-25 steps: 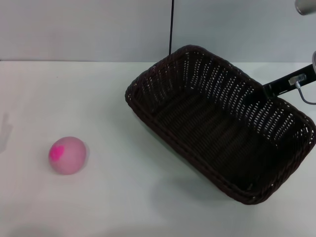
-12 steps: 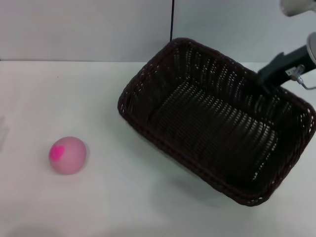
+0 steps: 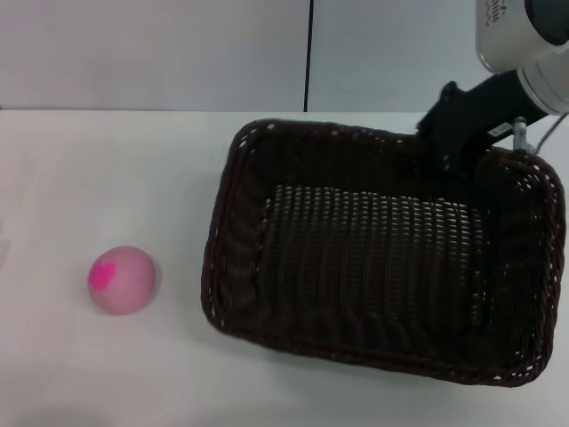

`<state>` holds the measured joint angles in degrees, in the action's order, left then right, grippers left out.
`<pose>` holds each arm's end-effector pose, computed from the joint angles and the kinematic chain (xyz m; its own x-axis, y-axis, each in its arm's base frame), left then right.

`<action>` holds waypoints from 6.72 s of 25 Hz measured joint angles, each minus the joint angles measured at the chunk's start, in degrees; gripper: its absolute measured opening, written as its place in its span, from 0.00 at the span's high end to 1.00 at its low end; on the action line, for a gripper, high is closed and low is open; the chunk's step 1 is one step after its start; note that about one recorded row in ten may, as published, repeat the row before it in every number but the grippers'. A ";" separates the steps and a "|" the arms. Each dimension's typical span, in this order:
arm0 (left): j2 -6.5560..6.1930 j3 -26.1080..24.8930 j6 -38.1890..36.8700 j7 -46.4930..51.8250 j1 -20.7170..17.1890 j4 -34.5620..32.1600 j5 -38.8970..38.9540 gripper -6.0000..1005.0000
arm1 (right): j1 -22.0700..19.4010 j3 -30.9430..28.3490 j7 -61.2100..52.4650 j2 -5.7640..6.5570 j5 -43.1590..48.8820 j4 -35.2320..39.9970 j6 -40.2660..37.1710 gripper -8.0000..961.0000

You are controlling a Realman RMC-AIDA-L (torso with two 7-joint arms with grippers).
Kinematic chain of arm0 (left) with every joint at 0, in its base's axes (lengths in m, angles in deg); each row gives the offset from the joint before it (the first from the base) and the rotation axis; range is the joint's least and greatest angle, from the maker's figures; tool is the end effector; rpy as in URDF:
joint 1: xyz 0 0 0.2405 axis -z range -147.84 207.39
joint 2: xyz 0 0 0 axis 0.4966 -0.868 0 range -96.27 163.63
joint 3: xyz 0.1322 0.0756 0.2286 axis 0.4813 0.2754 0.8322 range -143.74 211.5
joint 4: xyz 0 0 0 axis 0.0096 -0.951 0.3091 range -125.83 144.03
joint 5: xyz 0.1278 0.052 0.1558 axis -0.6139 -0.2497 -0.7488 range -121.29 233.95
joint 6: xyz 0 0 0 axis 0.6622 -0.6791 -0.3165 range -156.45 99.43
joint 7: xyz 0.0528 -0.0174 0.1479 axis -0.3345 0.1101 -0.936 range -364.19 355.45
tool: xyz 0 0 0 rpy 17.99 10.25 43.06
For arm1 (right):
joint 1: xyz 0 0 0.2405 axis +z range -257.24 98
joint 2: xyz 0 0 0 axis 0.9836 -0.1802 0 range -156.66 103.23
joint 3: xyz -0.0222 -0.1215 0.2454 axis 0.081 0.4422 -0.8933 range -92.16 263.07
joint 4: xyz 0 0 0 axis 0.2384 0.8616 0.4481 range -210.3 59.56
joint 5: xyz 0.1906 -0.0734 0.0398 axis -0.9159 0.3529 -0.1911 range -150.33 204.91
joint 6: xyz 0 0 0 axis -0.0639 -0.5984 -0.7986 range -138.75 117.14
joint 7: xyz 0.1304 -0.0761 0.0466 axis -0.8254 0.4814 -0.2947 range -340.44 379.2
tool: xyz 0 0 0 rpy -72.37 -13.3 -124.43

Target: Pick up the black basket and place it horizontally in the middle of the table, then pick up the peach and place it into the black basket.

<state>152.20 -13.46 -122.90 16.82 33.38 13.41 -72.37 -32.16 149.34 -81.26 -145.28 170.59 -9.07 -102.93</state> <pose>-0.4020 0.1920 0.0317 0.5930 -0.2133 0.7764 0.7995 0.0412 -0.5993 0.1526 0.4060 -0.0076 0.9683 0.0047 0.2496 0.0500 -0.9832 -0.1756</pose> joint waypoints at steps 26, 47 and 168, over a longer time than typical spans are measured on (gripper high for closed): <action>0.12 3.22 -1.58 -0.01 -1.68 1.46 -0.05 0.17 | -1.82 2.45 8.18 -0.39 -3.36 -2.26 5.17 0.82; -0.66 8.18 -3.24 4.48 -1.08 -1.43 -0.14 0.17 | -9.62 5.55 5.85 -0.50 -10.77 9.50 8.07 0.29; -0.35 43.49 -5.52 6.91 12.50 -7.01 10.94 0.31 | -39.30 -14.44 43.40 -0.28 -93.06 -46.97 -4.18 0.18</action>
<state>151.85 30.03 -128.42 23.73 45.88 6.40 -61.43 -71.45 134.90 -37.87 -145.56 77.53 -56.04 -107.11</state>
